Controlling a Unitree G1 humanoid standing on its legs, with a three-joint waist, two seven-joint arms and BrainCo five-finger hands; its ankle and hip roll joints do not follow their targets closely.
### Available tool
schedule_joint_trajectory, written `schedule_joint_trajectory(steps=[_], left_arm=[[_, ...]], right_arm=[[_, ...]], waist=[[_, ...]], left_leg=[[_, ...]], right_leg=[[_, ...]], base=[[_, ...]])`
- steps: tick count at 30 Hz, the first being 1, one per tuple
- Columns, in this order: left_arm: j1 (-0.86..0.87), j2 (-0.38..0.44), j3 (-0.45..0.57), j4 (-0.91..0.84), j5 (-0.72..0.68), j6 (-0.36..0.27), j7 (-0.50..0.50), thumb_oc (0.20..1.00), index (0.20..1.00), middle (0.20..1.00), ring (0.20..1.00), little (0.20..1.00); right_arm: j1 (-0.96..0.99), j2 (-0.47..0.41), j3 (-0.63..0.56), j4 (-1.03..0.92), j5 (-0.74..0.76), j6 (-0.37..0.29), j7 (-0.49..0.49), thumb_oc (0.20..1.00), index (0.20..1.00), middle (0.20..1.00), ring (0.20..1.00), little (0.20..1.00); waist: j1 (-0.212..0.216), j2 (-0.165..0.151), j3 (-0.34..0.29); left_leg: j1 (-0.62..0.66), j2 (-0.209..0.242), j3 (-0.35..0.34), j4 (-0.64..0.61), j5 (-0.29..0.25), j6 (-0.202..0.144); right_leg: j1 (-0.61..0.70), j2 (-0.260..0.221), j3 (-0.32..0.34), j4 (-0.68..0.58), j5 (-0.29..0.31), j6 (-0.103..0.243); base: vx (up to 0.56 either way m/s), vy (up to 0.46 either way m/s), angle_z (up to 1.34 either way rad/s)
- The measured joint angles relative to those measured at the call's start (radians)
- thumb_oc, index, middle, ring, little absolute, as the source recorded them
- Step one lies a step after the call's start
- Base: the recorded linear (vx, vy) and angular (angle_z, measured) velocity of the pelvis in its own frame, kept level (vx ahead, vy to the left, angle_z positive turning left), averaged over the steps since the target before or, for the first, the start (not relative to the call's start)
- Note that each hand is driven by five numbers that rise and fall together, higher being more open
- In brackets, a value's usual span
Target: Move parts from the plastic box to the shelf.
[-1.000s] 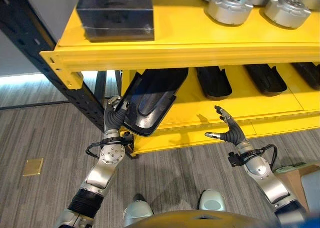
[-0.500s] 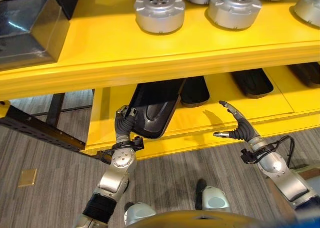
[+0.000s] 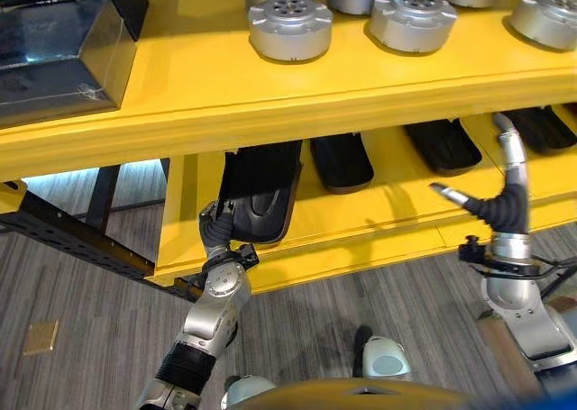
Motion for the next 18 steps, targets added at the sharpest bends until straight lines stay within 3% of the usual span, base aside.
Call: schedule_joint_trajectory(steps=[11,18], left_arm=[[-0.015,-0.036,0.085,0.16,-0.064,-0.015,0.106,0.2,0.2,0.2,0.2,0.2],[-0.199,0.019,0.113,0.149,-0.008,-0.089,0.147,0.2,0.2,0.2,0.2,0.2]], right_arm=[[0.034,0.0,-0.051,0.005,0.003,-0.003,-0.077,1.0,1.0,1.0,1.0,1.0],[-0.074,-0.001,-0.112,0.02,0.048,-0.004,-0.117,1.0,1.0,1.0,1.0,1.0]], waist=[[-0.004,-0.02,0.048],[-0.009,-0.024,0.207]], left_leg=[[-0.074,0.002,-0.004,0.037,-0.005,0.004],[-0.185,0.012,-0.015,0.121,-0.012,0.0]], right_leg=[[-0.077,-0.004,0.021,0.018,0.018,-0.006],[-0.153,-0.006,0.035,0.008,0.077,-0.023]], base=[[-0.03,-0.006,-0.03],[-0.18,0.069,-0.02]])
